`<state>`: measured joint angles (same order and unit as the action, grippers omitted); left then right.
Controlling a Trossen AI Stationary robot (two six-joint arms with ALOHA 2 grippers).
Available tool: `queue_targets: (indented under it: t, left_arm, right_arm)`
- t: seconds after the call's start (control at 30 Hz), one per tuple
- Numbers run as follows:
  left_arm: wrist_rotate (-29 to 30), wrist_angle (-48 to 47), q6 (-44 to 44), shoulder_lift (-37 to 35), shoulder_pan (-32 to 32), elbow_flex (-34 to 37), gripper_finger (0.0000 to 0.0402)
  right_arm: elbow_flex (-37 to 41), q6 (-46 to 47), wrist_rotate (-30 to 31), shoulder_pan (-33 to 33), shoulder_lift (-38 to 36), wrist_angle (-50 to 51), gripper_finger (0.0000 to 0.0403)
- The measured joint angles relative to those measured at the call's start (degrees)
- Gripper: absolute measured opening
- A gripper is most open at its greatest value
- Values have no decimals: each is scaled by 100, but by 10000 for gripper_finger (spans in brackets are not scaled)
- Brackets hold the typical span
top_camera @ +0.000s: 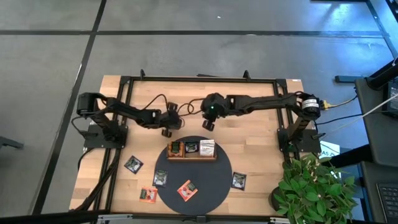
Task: Pick & Place Tea
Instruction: Put the white tea bag into the right section of the wooden organizer
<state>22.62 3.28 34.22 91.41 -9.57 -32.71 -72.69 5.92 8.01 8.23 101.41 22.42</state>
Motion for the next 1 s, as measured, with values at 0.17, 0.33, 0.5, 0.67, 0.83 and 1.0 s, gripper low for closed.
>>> queue_targets:
  t: [0.17,0.33,0.5,0.67,0.83,1.0]
  left_arm:
    - [792,-86,452,-326,126,-290,109]
    - [366,-765,-118,-1090,177,-383,109]
    - [-504,-2079,-1710,-1906,58,-398,109]
    - [-1083,-2325,-3602,-2123,-342,-248,107]
    - [-1351,-1976,-4456,-1899,-684,-17,109]
    - [-1016,-1817,-4849,-1474,-923,-7,106]
  right_arm:
    - [0,2,-15,96,2,-41,101]
    - [0,2,-19,98,2,3,101]
    - [0,-20,-105,96,7,92,101]
    - [2,4,-108,98,7,56,101]
    - [2,4,-111,96,7,-15,101]
    - [2,3,-125,96,7,-31,101]
